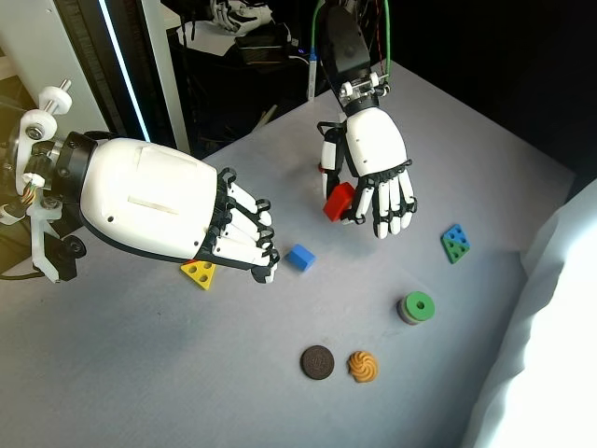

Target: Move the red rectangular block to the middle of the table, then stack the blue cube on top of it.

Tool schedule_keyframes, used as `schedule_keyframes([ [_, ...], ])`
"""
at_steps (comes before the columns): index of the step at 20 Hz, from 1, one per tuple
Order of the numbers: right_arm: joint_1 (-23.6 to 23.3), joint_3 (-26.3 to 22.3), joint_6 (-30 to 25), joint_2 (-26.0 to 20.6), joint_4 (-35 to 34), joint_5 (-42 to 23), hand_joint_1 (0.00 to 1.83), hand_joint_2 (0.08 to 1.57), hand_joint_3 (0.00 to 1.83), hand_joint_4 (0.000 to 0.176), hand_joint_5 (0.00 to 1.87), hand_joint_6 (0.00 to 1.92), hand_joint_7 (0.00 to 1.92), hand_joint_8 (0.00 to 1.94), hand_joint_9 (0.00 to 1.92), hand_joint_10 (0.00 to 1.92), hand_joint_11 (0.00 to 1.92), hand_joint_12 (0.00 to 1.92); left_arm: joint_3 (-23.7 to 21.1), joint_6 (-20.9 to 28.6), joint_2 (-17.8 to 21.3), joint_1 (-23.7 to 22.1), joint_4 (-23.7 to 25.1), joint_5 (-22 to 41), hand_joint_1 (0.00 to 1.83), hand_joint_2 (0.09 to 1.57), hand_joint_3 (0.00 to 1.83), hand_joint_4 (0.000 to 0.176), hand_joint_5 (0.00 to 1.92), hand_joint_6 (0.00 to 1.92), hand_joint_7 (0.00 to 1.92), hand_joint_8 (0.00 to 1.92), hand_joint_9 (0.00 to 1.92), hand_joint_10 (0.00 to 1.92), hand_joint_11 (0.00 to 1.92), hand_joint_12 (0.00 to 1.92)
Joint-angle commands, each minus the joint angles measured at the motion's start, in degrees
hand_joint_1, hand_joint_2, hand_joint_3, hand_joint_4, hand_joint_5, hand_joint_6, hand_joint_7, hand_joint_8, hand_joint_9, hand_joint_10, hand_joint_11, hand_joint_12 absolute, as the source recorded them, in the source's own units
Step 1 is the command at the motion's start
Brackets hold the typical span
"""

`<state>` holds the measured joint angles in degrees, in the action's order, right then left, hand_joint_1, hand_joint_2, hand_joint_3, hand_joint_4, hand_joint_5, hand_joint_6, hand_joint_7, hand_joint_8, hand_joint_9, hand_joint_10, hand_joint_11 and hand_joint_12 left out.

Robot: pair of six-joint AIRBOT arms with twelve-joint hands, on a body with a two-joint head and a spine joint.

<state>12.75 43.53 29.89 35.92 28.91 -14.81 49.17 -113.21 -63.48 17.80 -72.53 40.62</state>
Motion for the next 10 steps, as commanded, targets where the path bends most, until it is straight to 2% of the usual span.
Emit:
schedule_keyframes([
  [1,-0.7,-0.2,-0.2,-0.6,-1.1,-5.5,0.39,1.28,0.0,0.0,0.52,0.0,0.52,0.0,0.46,0.01,0.01,0.96,0.2,0.6,0.1,0.0,3.8,2.7,1.0,1.16,0.0,0.114,0.89,1.11,0.4,0.01,0.25,0.01,0.0,0.52],
  [2,-0.7,-0.2,-0.2,-0.6,-1.1,-5.5,0.39,1.28,0.0,0.0,0.53,0.0,0.52,0.0,0.46,0.0,0.01,0.96,0.4,0.9,-0.1,0.3,4.1,2.7,1.0,1.15,0.0,0.113,0.9,1.11,0.4,0.01,0.25,0.01,0.0,0.53],
  [4,-0.7,-0.2,-0.2,-0.6,-1.1,-5.5,0.4,1.28,0.0,0.0,0.53,0.01,0.53,0.01,0.47,0.01,0.03,0.97,0.7,1.6,-0.4,0.9,4.7,2.7,1.0,1.15,0.0,0.126,0.89,1.11,0.38,0.0,0.24,0.0,0.0,0.54],
  [5,-0.7,-0.2,-0.2,-0.5,-1.1,-5.6,0.39,1.28,0.0,0.0,0.53,0.0,0.53,0.01,0.48,0.01,0.03,0.97,0.8,1.8,-0.6,1.2,4.8,2.7,0.98,1.16,0.0,0.145,0.88,1.13,0.37,0.0,0.24,0.0,0.0,0.56],
  [6,-0.7,-0.2,-0.2,-0.5,-1.1,-5.6,0.4,1.28,0.0,0.0,0.53,0.0,0.53,0.0,0.48,0.01,0.03,0.97,0.9,2.0,-0.8,1.3,5.2,2.7,1.0,1.16,0.0,0.127,0.89,1.12,0.38,0.0,0.24,0.0,0.0,0.56],
  [9,-0.5,-0.2,-0.2,-0.5,-1.1,-5.6,0.39,1.28,0.0,0.0,0.52,0.0,0.51,0.0,0.47,0.0,0.02,0.98,1.6,2.7,-1.6,1.9,6.3,2.7,1.01,1.15,0.0,0.11,0.91,1.09,0.39,0.0,0.25,0.0,0.0,0.58],
  [10,-0.5,-0.2,-0.2,-0.5,-1.1,-5.7,0.39,1.28,0.0,0.0,0.53,0.0,0.53,0.0,0.48,0.0,0.03,0.98,1.8,2.9,-1.9,2.1,6.6,2.7,1.0,1.15,0.0,0.12,0.9,1.1,0.38,0.0,0.25,0.0,0.0,0.57],
])
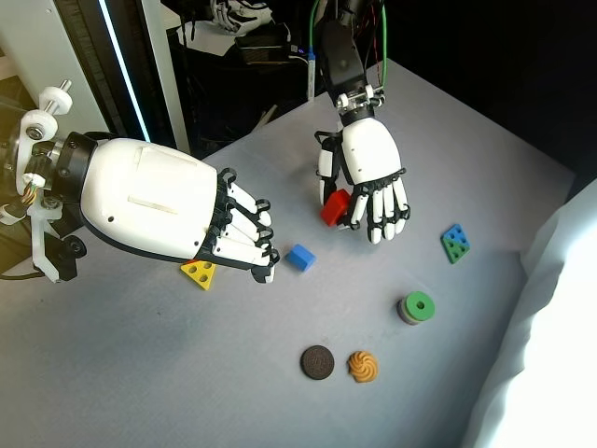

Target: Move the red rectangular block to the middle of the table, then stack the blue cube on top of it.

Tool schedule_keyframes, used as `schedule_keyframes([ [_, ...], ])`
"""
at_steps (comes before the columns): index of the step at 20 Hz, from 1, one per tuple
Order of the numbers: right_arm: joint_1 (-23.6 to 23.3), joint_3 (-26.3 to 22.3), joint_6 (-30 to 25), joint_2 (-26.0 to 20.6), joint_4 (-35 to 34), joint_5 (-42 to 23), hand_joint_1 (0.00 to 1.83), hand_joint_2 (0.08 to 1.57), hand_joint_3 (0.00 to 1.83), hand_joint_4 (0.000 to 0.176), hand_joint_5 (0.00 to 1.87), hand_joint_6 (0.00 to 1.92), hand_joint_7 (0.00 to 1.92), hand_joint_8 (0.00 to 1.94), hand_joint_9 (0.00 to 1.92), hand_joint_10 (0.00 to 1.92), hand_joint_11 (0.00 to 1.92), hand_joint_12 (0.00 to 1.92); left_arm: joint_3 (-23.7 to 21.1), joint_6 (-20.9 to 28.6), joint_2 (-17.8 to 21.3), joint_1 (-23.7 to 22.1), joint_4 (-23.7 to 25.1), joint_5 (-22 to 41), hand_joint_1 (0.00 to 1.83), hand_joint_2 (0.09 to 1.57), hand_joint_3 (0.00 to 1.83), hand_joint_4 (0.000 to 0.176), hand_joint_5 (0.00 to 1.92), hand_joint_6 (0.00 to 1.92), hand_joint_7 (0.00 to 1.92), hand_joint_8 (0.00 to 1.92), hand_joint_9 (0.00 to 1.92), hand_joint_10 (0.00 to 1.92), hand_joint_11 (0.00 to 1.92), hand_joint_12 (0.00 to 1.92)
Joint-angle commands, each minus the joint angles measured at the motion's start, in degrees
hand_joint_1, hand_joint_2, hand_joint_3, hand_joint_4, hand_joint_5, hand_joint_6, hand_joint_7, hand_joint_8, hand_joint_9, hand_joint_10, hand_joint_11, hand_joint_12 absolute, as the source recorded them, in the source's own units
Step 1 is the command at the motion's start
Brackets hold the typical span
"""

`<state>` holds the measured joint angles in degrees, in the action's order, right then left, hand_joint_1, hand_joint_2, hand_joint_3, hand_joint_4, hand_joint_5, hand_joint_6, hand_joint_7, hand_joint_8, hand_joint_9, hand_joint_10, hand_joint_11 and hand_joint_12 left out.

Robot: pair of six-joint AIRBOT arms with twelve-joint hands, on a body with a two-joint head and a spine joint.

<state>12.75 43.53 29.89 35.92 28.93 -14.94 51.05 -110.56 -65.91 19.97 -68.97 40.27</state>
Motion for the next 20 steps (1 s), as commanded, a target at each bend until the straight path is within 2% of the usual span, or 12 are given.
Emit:
schedule_keyframes([
  [1,-0.5,-0.2,-0.2,-0.6,-1.2,-5.5,0.4,1.28,0.0,0.0,0.53,0.0,0.52,0.0,0.47,0.0,0.02,0.98,0.1,0.5,0.3,0.1,3.3,3.0,1.0,1.15,0.0,0.133,0.89,1.11,0.38,0.0,0.24,0.0,0.0,0.57],
  [3,-0.1,-0.2,-0.2,-0.6,-1.3,-5.4,0.4,1.28,0.0,0.0,0.52,0.0,0.52,0.0,0.47,0.0,0.02,0.99,0.6,0.8,0.0,0.4,3.8,3.0,1.01,1.15,0.0,0.102,0.9,1.11,0.37,0.0,0.23,0.0,0.0,0.51],
  [7,0.5,-0.2,-0.2,-0.6,-1.4,-4.0,0.38,1.28,0.0,0.0,0.5,0.0,0.49,0.0,0.45,0.0,0.01,0.99,1.3,1.8,-0.4,1.1,5.0,3.1,0.98,1.16,0.0,0.152,0.88,1.14,0.37,0.0,0.23,0.0,0.0,0.53],
  [8,0.5,-0.2,-0.2,-0.6,-1.6,-4.0,0.38,1.28,0.0,0.0,0.51,0.0,0.51,0.01,0.46,0.01,0.02,0.99,1.4,2.0,-0.4,1.2,5.2,3.4,0.98,1.16,0.0,0.156,0.88,1.14,0.37,0.0,0.23,0.0,0.0,0.53],
  [9,1.0,-0.2,2.8,-0.5,-6.1,-4.4,0.37,1.29,0.0,0.0,0.5,0.0,0.5,0.0,0.45,0.0,0.01,0.99,1.4,2.2,-0.5,1.4,5.5,3.7,0.97,1.17,0.0,0.156,0.87,1.15,0.37,0.0,0.24,0.0,0.0,0.55],
  [10,2.1,-0.2,9.9,-0.2,-13.7,-6.5,0.37,1.29,0.0,0.0,0.5,0.0,0.5,0.0,0.46,0.0,0.02,0.99,1.4,2.2,-0.5,1.5,5.6,4.0,0.96,1.17,0.0,0.171,0.86,1.16,0.37,0.0,0.24,0.0,0.0,0.56],
  [11,3.6,-0.2,18.2,0.3,-20.8,-9.8,0.38,1.28,0.0,0.0,0.52,0.01,0.52,0.01,0.47,0.01,0.03,0.99,1.5,2.2,-0.5,1.5,5.6,4.1,0.97,1.17,0.0,0.17,0.86,1.16,0.37,0.0,0.24,0.0,0.0,0.56],
  [12,4.9,-0.2,24.1,0.8,-26.6,-11.9,0.36,1.29,0.0,0.0,0.51,0.0,0.51,0.0,0.46,0.0,0.01,0.99,1.6,2.2,-0.5,1.5,5.6,4.1,0.97,1.17,0.0,0.158,0.87,1.15,0.37,0.0,0.24,0.0,0.0,0.56],
  [13,5.6,-0.2,27.0,1.2,-29.2,-12.2,0.36,1.29,0.0,0.0,0.5,0.0,0.5,0.0,0.46,0.0,0.02,0.99,1.6,2.2,-0.5,1.5,5.6,4.1,0.98,1.17,0.0,0.147,0.87,1.15,0.37,0.0,0.24,0.0,0.0,0.56],
  [15,8.6,-0.2,29.0,1.6,-30.9,-17.5,0.35,1.3,0.0,0.0,0.5,0.0,0.5,0.0,0.46,0.0,0.01,0.99,1.8,2.2,-0.6,1.5,5.6,4.1,0.97,1.17,0.0,0.15,0.86,1.16,0.37,0.0,0.24,0.0,0.0,0.57],
  [17,11.6,-0.2,29.1,1.7,-31.4,-22.2,0.37,1.29,0.0,0.0,0.52,0.01,0.51,0.0,0.46,0.0,0.01,0.99,1.8,2.2,-0.6,1.5,5.6,4.1,0.98,1.17,0.0,0.131,0.87,1.16,0.38,0.0,0.25,0.0,0.0,0.57],
  [20,12.0,-0.2,30.4,2.3,-33.7,-22.2,0.36,1.3,0.0,0.0,0.52,0.0,0.52,0.0,0.47,0.0,0.01,0.98,1.7,2.2,-0.6,1.7,5.6,4.1,0.97,1.17,0.0,0.153,0.86,1.17,0.37,0.0,0.25,0.0,0.0,0.56],
])
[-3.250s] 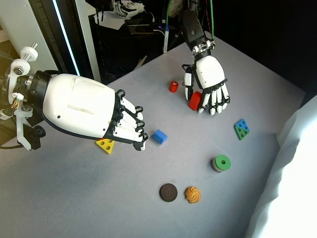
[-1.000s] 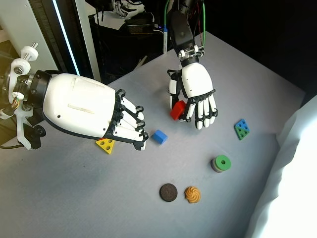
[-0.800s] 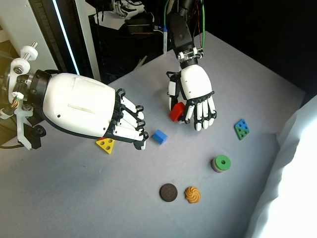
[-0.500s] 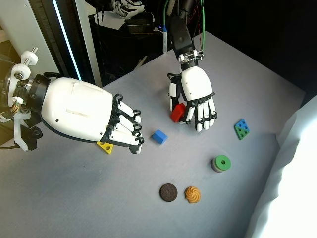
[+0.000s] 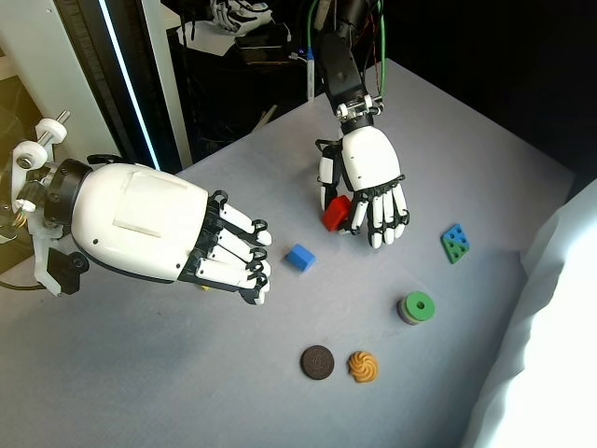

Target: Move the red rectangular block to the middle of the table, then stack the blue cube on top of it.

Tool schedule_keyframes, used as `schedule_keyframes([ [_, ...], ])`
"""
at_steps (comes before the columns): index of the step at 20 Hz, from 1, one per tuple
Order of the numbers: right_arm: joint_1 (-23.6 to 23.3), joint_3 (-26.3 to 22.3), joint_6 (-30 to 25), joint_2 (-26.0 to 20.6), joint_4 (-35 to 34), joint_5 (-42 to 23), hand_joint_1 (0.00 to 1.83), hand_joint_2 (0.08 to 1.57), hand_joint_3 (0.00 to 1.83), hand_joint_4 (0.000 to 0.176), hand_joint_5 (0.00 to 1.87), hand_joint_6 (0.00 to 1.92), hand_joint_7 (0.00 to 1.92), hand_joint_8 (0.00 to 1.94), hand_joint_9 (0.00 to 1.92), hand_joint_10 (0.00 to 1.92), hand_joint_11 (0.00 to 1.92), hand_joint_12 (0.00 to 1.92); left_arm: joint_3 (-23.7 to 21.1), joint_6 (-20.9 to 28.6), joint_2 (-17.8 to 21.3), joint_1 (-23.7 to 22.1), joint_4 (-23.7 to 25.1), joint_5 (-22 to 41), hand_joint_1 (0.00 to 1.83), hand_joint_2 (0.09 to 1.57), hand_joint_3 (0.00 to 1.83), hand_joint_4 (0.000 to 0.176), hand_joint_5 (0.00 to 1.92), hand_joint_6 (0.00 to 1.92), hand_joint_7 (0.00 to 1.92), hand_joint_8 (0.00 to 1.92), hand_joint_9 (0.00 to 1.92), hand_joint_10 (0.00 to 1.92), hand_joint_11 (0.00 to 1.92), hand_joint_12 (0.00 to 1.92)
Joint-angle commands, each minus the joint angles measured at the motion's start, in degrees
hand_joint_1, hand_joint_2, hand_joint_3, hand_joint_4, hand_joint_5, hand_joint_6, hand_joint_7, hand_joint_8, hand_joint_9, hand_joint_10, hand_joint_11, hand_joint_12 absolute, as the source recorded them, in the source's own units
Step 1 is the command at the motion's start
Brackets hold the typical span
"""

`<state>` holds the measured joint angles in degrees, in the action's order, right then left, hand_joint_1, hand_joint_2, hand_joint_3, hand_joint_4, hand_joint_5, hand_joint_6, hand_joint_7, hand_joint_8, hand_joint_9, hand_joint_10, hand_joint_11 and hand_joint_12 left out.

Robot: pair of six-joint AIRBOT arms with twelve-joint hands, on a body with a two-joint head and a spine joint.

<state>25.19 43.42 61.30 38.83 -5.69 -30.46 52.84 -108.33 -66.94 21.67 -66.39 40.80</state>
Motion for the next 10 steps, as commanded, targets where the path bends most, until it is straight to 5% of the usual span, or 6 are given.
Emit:
schedule_keyframes([
  [1,-0.4,-0.1,2.7,0.1,-3.7,-6.6,0.34,1.3,0.0,0.0,0.53,0.01,0.53,0.01,0.48,0.01,0.02,0.99,-0.1,0.1,0.5,0.0,3.0,3.6,0.98,1.17,0.0,0.145,0.86,1.16,0.37,0.0,0.24,0.0,0.0,0.55],
  [3,-0.6,-0.1,8.7,1.4,-9.5,-6.6,0.36,1.3,0.0,0.0,0.52,0.0,0.52,0.0,0.48,0.0,0.03,0.99,-0.1,0.1,0.5,0.1,3.0,3.6,0.96,1.17,0.0,0.172,0.85,1.17,0.36,0.0,0.25,0.0,0.0,0.55],
  [7,-0.7,-0.1,15.9,3.1,-14.5,-6.7,0.32,1.31,0.0,0.0,0.53,0.0,0.52,0.0,0.47,0.0,0.01,0.98,-0.1,0.2,0.5,0.1,3.0,3.6,0.97,1.18,0.0,0.15,0.84,1.19,0.36,0.0,0.25,0.0,0.0,0.55],
  [9,-0.5,-0.1,16.7,3.3,-14.5,-6.8,0.33,1.31,0.0,0.0,0.54,0.0,0.52,0.0,0.47,0.0,0.01,0.97,-0.2,0.2,0.5,0.1,3.0,3.6,0.96,1.18,0.0,0.152,0.84,1.19,0.36,0.0,0.25,0.0,0.0,0.55],
  [10,-0.5,-0.1,16.8,3.3,-14.5,-7.3,0.33,1.31,0.0,0.0,0.54,0.01,0.53,0.0,0.47,0.0,0.01,0.97,-0.2,0.2,0.5,0.1,3.0,3.6,0.96,1.18,0.0,0.167,0.84,1.19,0.35,0.0,0.24,0.0,0.0,0.54],
])
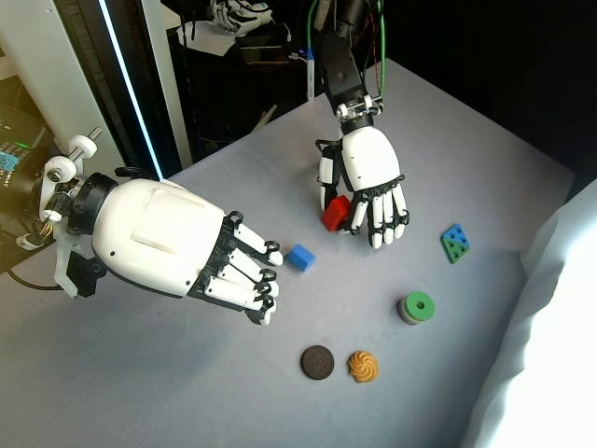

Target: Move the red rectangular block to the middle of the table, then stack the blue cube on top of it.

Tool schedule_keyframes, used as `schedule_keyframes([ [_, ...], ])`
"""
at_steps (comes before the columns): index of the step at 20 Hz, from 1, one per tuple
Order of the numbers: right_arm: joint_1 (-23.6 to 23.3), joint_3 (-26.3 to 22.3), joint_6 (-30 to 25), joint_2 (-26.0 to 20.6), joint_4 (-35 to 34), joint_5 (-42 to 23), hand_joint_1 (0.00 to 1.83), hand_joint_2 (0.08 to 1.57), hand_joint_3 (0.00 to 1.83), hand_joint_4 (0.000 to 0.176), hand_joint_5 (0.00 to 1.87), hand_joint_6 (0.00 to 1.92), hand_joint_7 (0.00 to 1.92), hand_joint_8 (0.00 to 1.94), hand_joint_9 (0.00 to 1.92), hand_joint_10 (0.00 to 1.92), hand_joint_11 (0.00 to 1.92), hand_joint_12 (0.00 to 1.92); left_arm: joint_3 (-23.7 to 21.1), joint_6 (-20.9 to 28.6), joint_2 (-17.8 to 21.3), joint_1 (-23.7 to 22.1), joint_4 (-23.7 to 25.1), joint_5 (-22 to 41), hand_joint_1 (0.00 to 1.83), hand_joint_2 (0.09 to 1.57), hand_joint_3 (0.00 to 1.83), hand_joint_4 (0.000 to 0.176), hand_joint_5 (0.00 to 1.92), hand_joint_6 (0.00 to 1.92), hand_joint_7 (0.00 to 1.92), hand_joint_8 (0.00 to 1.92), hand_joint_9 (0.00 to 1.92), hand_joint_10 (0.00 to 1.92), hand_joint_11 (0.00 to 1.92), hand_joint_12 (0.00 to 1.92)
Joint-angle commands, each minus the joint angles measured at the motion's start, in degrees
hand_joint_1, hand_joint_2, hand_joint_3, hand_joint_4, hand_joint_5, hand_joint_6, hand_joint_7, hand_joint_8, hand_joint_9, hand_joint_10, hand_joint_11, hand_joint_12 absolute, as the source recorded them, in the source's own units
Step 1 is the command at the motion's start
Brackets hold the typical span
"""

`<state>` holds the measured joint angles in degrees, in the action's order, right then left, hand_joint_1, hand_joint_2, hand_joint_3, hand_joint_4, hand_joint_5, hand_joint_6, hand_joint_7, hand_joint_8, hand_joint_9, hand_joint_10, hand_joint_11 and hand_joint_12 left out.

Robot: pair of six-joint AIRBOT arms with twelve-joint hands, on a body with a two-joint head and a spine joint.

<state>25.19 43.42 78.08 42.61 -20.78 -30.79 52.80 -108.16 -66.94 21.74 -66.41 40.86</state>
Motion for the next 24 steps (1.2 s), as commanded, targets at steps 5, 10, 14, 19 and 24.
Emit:
schedule_keyframes([
  [5,-0.5,-0.1,0.4,-0.5,0.6,-8.3,0.34,1.31,0.0,0.0,0.54,0.0,0.53,0.0,0.47,0.0,0.01,0.96,-0.3,0.0,0.5,0.0,3.1,3.5,0.97,1.17,0.0,0.165,0.87,1.15,0.36,0.0,0.26,0.0,0.0,0.56],
  [10,-0.5,-0.1,0.7,-0.5,0.6,-8.6,0.31,1.31,0.0,0.0,0.53,0.0,0.51,0.0,0.46,0.0,0.02,0.96,-0.6,0.0,0.7,0.0,3.1,3.5,0.96,1.17,0.0,0.176,0.85,1.17,0.37,0.0,0.25,0.0,0.0,0.57],
  [14,-0.5,-0.1,0.8,-0.5,0.6,-8.7,0.31,1.31,0.0,0.0,0.53,0.0,0.51,0.0,0.45,0.0,0.0,0.96,-0.6,0.0,0.7,0.1,3.1,3.5,0.92,1.15,0.0,0.025,0.77,0.51,0.4,0.0,0.24,0.01,0.0,0.49],
  [19,-0.5,-0.1,0.9,-0.5,0.6,-9.0,0.33,1.31,0.0,0.0,0.53,0.0,0.52,0.0,0.46,0.0,0.01,0.96,-0.7,0.0,0.7,0.2,3.1,3.5,0.88,1.12,0.0,0.004,0.85,0.01,0.39,0.01,0.22,0.0,0.0,0.42],
  [24,-0.4,-0.1,1.0,-0.5,0.6,-9.0,0.35,1.31,0.0,0.0,0.54,0.0,0.53,0.0,0.48,0.01,0.01,0.98,-0.8,0.0,0.8,0.1,3.1,3.7,0.66,1.13,0.0,0.019,0.68,0.0,0.34,0.0,0.21,0.0,0.0,0.47],
])
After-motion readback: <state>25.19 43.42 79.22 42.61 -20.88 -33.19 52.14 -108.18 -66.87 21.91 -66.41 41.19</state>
